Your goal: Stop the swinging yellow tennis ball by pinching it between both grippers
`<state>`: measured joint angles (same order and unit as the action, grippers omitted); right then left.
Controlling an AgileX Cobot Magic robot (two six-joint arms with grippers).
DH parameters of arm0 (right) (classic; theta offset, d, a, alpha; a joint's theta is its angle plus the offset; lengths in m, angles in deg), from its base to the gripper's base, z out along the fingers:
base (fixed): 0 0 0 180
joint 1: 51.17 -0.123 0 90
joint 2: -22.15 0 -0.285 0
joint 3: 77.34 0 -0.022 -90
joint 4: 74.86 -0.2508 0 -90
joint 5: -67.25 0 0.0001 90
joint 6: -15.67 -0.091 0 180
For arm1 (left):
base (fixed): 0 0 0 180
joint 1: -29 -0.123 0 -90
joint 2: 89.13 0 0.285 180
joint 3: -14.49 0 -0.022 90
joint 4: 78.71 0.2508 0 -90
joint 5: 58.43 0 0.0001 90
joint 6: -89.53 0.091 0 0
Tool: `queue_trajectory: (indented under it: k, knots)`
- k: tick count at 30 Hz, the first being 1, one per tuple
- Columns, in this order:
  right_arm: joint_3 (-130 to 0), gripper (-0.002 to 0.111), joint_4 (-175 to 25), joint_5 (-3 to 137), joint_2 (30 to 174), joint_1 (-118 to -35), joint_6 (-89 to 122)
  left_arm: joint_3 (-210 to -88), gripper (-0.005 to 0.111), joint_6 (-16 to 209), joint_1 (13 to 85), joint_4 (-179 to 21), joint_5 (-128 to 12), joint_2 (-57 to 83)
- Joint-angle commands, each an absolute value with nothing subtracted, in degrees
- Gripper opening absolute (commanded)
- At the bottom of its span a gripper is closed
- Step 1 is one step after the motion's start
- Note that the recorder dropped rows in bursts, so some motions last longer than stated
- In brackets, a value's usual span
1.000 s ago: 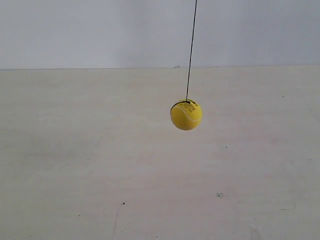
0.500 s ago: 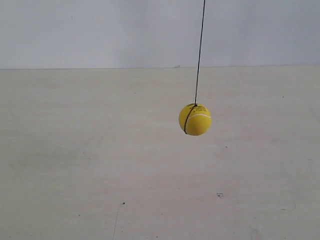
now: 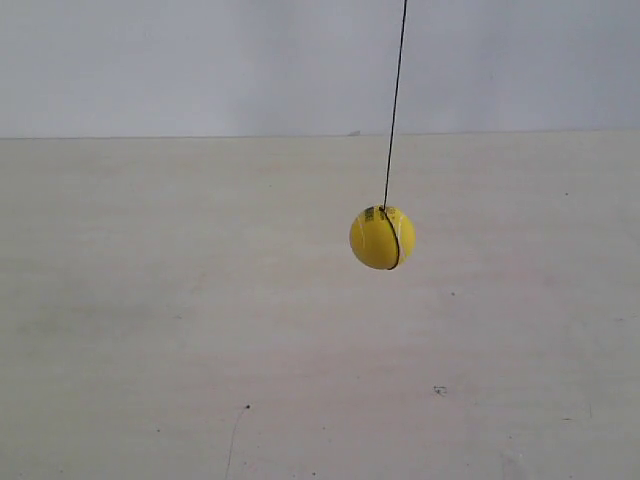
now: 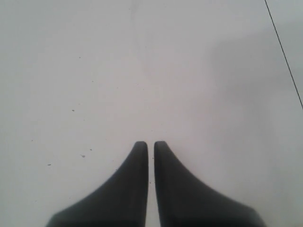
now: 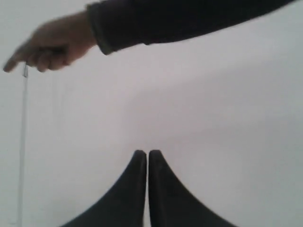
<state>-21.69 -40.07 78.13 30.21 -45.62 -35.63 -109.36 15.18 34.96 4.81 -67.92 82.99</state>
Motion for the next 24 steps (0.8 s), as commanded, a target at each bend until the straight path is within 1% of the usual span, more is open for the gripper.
queue_trajectory:
  k: [1,3,4,6,12,14,22,24]
  knots:
    - [-15.26,0.000,-76.32,67.25,29.94,-45.68,8.82,-109.07,0.005,14.58,34.83,4.68,-67.66,83.09]
    - [-13.41,0.000,-80.63,61.36,29.94,-45.68,22.38,-109.07,0.005,14.58,34.83,4.68,-67.66,83.09]
    - [-12.78,0.000,-80.29,58.03,29.94,-45.68,24.38,-109.07,0.005,14.58,34.83,4.68,-67.66,83.09]
    - [-10.26,0.000,-80.28,56.14,29.94,-45.68,26.33,-109.07,0.005,14.58,34.83,4.68,-67.66,83.09]
    - [-0.12,0.000,-80.28,59.23,29.94,-45.68,26.72,-109.07,0.005,14.58,34.83,4.68,-67.66,83.09]
    - [-0.12,0.000,-80.28,60.23,29.94,-45.56,26.22,-109.07,0.005,14.58,34.83,4.68,-67.66,83.09]
    - [-0.12,0.000,-79.12,48.62,29.94,-45.44,25.15,-109.07,0.005,14.58,34.83,4.68,-67.66,83.09]
    - [-0.12,0.000,-79.02,48.62,29.94,-45.44,24.54,-109.07,0.005,14.58,34.83,4.68,-67.66,83.09]
